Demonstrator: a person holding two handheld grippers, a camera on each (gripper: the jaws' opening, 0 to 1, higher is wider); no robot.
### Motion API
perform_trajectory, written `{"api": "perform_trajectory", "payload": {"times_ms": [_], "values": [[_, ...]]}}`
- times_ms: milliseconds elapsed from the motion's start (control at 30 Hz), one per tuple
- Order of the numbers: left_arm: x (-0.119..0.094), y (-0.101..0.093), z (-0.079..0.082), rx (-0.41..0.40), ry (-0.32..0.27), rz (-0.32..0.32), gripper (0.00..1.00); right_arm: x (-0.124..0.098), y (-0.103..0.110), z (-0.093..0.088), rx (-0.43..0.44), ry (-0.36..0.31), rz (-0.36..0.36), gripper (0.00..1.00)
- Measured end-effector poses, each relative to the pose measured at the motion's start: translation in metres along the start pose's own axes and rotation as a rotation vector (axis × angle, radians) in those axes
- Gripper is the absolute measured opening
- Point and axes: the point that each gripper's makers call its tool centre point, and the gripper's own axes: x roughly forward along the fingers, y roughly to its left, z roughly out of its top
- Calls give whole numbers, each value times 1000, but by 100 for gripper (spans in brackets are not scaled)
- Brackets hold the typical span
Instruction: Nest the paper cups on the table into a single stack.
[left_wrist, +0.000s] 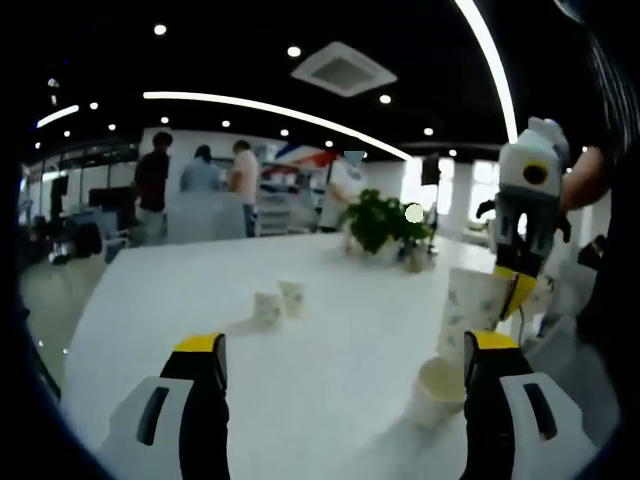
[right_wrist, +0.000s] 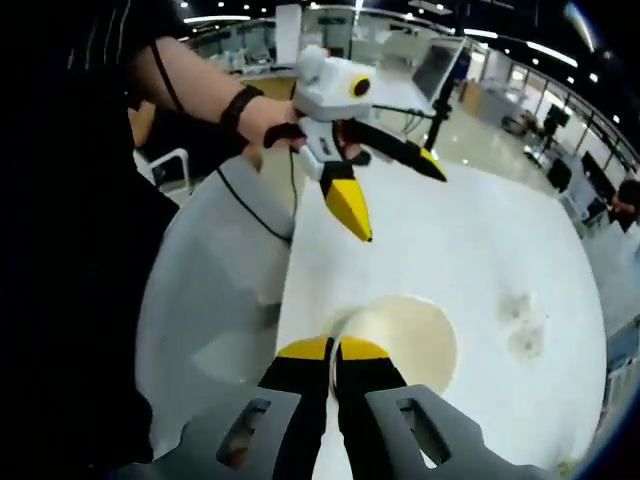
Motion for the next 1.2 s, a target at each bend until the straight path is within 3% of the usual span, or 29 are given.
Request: {"api": "perform_trajectory", "payload": {"times_ms": [167,367,667,1200], "values": [[-3,1,-2,2,3,6,96,15,0,-8,-45,63,21,0],[-4,0,-4,-4,4,8,96,23,0,-17,-13,89,44,0],[-2,-2,-9,-23,10,-4,96,32,4,-18,11,74,81,0],[1,1,-14,-26,19,-6,96,47,3,-24,7,78,86,0]]}}
